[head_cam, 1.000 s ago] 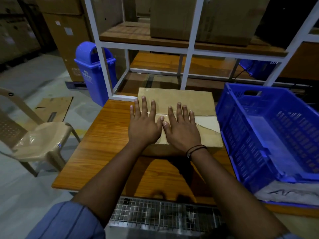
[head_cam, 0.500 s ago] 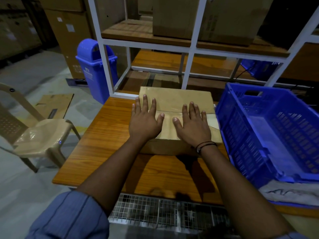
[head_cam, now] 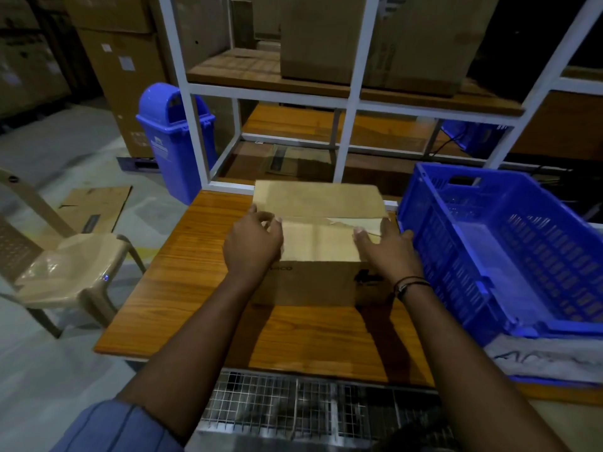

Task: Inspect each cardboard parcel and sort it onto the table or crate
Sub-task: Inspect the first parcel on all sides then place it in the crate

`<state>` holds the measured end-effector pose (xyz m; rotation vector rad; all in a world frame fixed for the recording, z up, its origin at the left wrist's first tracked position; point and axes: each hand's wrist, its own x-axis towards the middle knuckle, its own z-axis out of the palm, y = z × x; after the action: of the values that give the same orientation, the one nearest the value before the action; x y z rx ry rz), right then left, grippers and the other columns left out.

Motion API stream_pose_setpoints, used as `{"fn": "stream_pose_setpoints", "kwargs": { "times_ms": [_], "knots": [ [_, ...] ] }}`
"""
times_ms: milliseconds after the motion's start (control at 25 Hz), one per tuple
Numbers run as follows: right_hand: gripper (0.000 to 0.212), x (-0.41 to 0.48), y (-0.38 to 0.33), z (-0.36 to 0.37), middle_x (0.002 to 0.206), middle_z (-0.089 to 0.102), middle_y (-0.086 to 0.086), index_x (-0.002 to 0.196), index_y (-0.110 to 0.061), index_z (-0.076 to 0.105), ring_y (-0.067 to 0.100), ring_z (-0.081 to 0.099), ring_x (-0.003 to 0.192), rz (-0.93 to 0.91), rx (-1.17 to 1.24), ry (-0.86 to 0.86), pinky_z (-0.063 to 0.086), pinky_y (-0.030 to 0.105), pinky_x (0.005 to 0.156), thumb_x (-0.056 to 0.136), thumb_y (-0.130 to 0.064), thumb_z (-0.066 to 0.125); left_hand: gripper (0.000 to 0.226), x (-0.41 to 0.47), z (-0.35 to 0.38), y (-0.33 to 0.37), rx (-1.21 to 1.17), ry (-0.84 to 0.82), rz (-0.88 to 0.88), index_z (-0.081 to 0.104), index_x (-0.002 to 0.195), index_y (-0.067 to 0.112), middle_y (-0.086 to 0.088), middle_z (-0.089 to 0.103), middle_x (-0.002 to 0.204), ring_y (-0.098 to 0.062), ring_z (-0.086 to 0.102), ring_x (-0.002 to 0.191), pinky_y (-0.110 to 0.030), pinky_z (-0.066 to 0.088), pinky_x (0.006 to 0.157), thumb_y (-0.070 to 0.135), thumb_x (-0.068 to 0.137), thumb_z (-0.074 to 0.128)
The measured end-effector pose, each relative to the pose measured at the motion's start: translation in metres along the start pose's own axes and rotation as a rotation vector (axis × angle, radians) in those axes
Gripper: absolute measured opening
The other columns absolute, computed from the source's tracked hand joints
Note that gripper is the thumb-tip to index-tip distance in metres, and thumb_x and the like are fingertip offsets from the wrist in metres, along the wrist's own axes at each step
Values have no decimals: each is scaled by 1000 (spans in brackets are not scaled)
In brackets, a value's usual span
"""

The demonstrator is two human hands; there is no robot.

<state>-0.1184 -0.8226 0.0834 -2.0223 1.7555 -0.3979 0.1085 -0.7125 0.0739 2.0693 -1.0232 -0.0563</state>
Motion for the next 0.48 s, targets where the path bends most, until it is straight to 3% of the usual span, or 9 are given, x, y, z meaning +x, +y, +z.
{"fn": "stream_pose_setpoints", "kwargs": {
  "times_ms": [120, 200, 240, 320, 400, 480],
  "knots": [
    [76, -11, -9, -25, 143, 51, 15, 150, -25, 47, 36, 55, 127, -147, 187, 261, 49, 48, 99, 97, -77, 35, 32, 1, -33, 15, -142, 173, 18, 78, 109, 20, 7, 72, 90, 1, 60, 73, -14, 37, 58, 44, 103, 57],
    [73, -14, -23, -41, 133, 60, 11, 148, -25, 48, 32, 55, 125, -219, 265, 444, 47, 52, 103, 98, -76, 36, 26, 6, -53, 27, -273, 283, 124, 75, 102, 25, 14, 70, 87, 4, 62, 77, -16, 50, 68, 44, 102, 57],
    [73, -13, -29, -44, 132, 61, 11, 148, -25, 47, 33, 54, 126, -236, 225, 500, 45, 55, 106, 97, -76, 36, 23, 9, -58, 32, -294, 274, 179, 72, 106, 27, 15, 70, 95, 4, 64, 85, -21, 55, 74, 45, 101, 58],
    [72, -9, -38, -43, 142, 55, 16, 151, -23, 42, 38, 46, 134, -210, 52, 517, 37, 58, 112, 98, -72, 34, 35, 13, -54, 39, -173, 160, 236, 63, 124, 29, 5, 62, 131, -6, 63, 107, -34, 57, 86, 52, 100, 56],
    [74, -8, -41, -37, 155, 40, 24, 157, -20, 34, 44, 36, 142, -158, -80, 469, 31, 61, 116, 101, -68, 28, 55, 16, -42, 40, 118, 32, 229, 50, 144, 29, -7, 32, 164, -27, 52, 134, -44, 53, 97, 62, 101, 45],
    [76, -10, -45, -33, 167, 20, 24, 163, -20, 23, 46, 20, 152, -169, -134, 429, 20, 63, 123, 103, -66, 21, 64, 17, -34, 43, 327, 11, 253, 38, 156, 29, -9, 15, 172, -37, 33, 149, -51, 42, 108, 65, 103, 33]
  ]
}}
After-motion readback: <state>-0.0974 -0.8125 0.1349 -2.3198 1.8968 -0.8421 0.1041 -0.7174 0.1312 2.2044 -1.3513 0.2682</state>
